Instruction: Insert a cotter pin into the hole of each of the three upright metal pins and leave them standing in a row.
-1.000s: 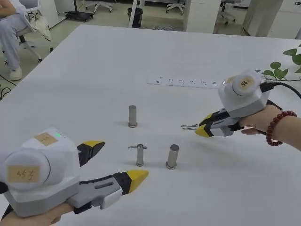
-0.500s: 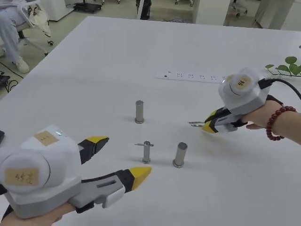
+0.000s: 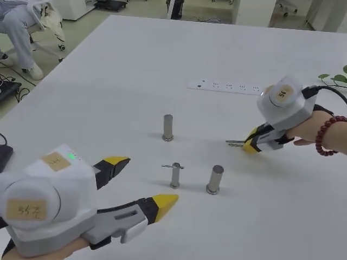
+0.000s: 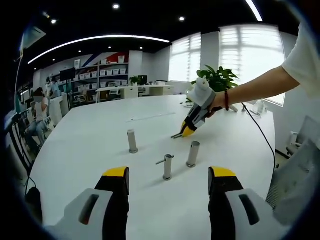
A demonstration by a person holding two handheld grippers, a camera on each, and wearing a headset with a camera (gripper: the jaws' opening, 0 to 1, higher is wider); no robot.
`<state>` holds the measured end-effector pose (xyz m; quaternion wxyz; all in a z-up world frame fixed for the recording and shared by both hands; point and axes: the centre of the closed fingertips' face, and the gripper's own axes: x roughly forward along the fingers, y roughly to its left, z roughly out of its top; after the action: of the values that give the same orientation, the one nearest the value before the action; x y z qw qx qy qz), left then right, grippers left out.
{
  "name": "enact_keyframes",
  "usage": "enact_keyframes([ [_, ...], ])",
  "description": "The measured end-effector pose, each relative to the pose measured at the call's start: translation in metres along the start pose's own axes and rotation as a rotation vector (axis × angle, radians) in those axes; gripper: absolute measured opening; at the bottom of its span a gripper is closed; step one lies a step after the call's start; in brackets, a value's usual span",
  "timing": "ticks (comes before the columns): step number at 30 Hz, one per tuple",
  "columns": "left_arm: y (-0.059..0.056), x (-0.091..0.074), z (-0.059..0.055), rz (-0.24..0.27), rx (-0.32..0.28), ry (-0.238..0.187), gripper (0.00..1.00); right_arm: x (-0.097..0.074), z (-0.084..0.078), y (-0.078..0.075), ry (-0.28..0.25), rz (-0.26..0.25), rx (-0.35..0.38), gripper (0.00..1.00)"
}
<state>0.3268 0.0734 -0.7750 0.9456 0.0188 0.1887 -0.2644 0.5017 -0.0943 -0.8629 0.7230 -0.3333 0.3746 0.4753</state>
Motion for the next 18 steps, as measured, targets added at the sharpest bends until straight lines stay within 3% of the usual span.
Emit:
enact_keyframes([
  [12,0.0042,-0.0024,0.0016,0.012,0.007,0.005,0.62,0.0,-0.0026,0.0053,0.087,0.071,-0.026,0.07],
  [18,0.0053,-0.0028,0.0015,0.012,0.006,0.01,0.62,-0.0001,-0.0036,0.0079,0.125,0.065,-0.07,0.05],
])
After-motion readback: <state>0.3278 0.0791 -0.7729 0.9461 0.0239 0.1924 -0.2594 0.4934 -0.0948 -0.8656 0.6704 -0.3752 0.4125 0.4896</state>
